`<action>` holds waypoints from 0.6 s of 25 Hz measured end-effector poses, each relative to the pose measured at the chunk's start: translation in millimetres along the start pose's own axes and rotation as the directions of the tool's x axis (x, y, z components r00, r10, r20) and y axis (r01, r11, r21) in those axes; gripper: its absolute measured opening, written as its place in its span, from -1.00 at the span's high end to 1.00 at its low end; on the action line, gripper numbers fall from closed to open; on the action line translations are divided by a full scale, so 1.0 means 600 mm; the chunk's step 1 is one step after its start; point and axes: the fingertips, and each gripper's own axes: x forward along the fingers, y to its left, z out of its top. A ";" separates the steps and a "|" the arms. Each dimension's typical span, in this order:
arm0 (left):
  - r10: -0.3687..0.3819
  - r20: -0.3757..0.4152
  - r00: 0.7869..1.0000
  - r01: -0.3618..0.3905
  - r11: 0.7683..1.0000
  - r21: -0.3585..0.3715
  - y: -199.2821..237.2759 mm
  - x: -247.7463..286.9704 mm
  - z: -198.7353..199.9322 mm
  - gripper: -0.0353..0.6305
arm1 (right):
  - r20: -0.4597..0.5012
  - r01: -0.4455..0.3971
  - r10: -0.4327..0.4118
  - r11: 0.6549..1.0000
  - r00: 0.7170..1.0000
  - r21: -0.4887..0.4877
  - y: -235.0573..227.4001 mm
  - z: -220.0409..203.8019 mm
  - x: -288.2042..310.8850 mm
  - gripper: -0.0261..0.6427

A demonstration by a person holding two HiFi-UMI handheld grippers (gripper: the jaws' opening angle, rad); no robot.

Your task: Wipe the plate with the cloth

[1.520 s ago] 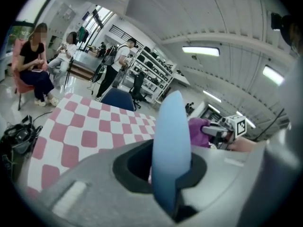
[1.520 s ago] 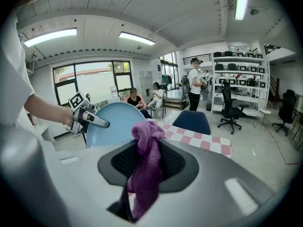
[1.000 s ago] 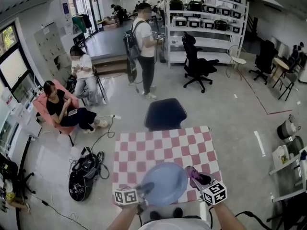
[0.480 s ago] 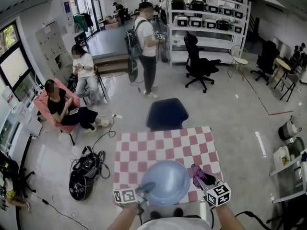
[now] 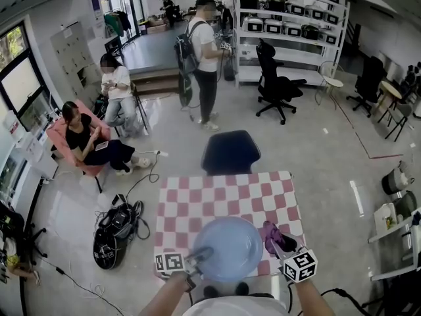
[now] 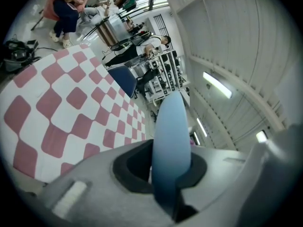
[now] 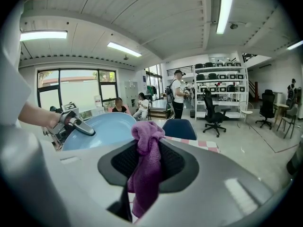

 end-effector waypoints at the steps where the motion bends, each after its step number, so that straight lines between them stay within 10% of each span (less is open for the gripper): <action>1: 0.002 0.000 1.000 -0.002 1.000 -0.010 0.002 0.000 -0.001 0.74 | 0.004 0.004 -0.004 1.000 1.000 0.002 -0.001 0.000 -0.001 0.60; 15: -0.038 0.003 0.999 0.039 0.993 -0.110 0.005 -0.005 -0.015 0.74 | 0.021 0.038 -0.038 0.999 0.999 0.008 0.001 -0.007 -0.013 0.60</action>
